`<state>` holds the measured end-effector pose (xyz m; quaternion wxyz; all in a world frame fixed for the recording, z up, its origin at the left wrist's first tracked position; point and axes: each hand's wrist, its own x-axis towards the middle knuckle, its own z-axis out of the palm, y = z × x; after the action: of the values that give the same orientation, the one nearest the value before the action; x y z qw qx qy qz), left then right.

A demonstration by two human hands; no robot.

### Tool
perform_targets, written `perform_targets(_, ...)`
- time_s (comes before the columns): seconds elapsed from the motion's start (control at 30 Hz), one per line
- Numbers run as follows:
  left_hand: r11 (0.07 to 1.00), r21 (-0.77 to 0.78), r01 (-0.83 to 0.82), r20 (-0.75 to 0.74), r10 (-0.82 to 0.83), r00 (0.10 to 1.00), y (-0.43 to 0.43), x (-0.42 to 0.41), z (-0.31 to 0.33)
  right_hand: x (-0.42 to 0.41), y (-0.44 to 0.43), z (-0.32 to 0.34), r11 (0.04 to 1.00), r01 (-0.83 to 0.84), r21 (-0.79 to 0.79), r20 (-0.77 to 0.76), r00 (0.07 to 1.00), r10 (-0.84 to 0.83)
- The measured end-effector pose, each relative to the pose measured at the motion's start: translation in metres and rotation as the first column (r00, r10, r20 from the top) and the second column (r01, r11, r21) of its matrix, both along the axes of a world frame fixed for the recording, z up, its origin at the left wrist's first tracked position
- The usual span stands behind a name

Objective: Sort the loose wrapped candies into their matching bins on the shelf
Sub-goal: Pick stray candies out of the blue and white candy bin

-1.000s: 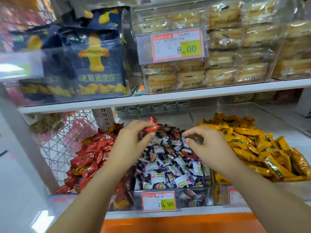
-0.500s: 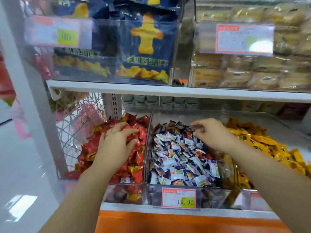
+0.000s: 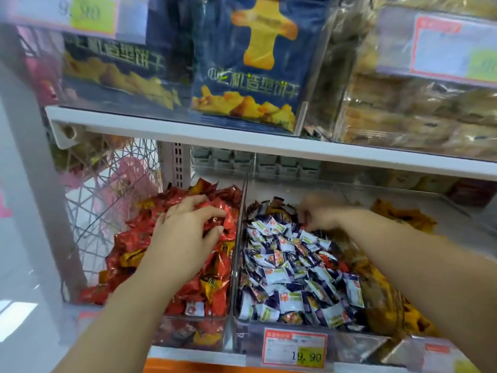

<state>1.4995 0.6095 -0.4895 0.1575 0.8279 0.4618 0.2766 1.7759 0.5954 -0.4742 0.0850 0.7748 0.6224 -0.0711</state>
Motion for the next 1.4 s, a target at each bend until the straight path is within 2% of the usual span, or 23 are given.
perform_targets(0.1, 1.000, 0.001, -0.001, 0.019, 0.001, 1.000, -0.003, -0.001, 0.001, -0.003, -0.006, 0.004, 0.996, 0.050, 0.069, -0.004, 0.999, -0.050)
perform_targets(0.2, 0.999, 0.030, -0.016, 0.046, 0.014, 0.999, -0.005, -0.005, 0.003, -0.023, -0.020, 0.020, 0.940, 0.150, 0.308, -0.160, 0.982, -0.104)
perform_targets(0.27, 0.997, 0.065, -0.040, 0.086, 0.034, 0.996, -0.008, -0.007, 0.005, -0.048, -0.029, 0.026, 0.867, 0.192, 0.460, -0.382, 0.924, -0.002)
perform_targets(0.37, 0.991, 0.102, -0.086, 0.146, 0.071, 0.987, -0.013, -0.008, 0.007, -0.086, -0.020, 0.030, 0.766, 0.207, 0.608, -0.601, 0.750, 0.275)
perform_targets(0.43, 0.989, 0.108, -0.097, 0.155, 0.080, 0.985, -0.017, -0.009, 0.007, -0.096, -0.006, 0.032, 0.772, 0.202, 0.603, -0.650, 0.685, 0.329)
perform_targets(0.47, 0.990, 0.103, -0.095, 0.147, 0.080, 0.986, -0.018, -0.010, 0.007, -0.095, 0.000, 0.032, 0.781, 0.201, 0.591, -0.648, 0.695, 0.312)
perform_targets(0.57, 0.993, 0.075, -0.086, 0.115, 0.077, 0.990, -0.016, -0.013, 0.005, -0.064, 0.010, 0.019, 0.826, 0.206, 0.525, -0.537, 0.833, 0.133)
perform_targets(0.67, 0.995, 0.059, -0.075, 0.090, 0.070, 0.994, -0.013, -0.012, 0.006, -0.040, 0.012, 0.000, 0.904, 0.214, 0.369, -0.455, 0.890, -0.024)
perform_targets(0.73, 0.996, 0.054, -0.064, 0.070, 0.061, 0.996, -0.012, -0.011, 0.005, -0.036, 0.016, -0.009, 0.937, 0.154, 0.314, -0.369, 0.929, -0.029)
perform_targets(0.83, 0.997, 0.058, -0.045, 0.034, 0.043, 0.998, -0.012, -0.008, 0.002, -0.037, 0.021, -0.014, 0.964, 0.134, 0.228, -0.305, 0.950, -0.060)
perform_targets(0.97, 0.998, 0.055, -0.038, 0.033, 0.036, 0.999, -0.012, -0.007, 0.002, -0.034, 0.018, -0.011, 0.978, 0.144, 0.152, -0.344, 0.935, -0.084)
perform_targets(1.07, 0.998, 0.050, -0.035, 0.027, 0.034, 0.999, -0.012, -0.006, 0.003, -0.034, 0.013, -0.008, 0.954, 0.189, 0.235, -0.387, 0.918, -0.086)
perform_targets(1.17, 0.999, 0.050, -0.021, 0.043, 0.019, 0.999, -0.013, -0.003, 0.005, -0.037, 0.003, -0.002, 0.886, 0.331, 0.326, -0.543, 0.832, -0.111)
perform_targets(1.23, 0.998, 0.053, -0.020, 0.051, 0.018, 0.999, -0.015, 0.000, 0.007, -0.039, -0.012, 0.004, 0.849, 0.360, 0.387, -0.606, 0.794, -0.060)
perform_targets(1.4, 0.996, 0.086, 0.006, 0.073, -0.012, 0.997, -0.024, 0.006, 0.011, -0.043, -0.062, 0.018, 0.770, 0.364, 0.524, -0.638, 0.766, 0.071)
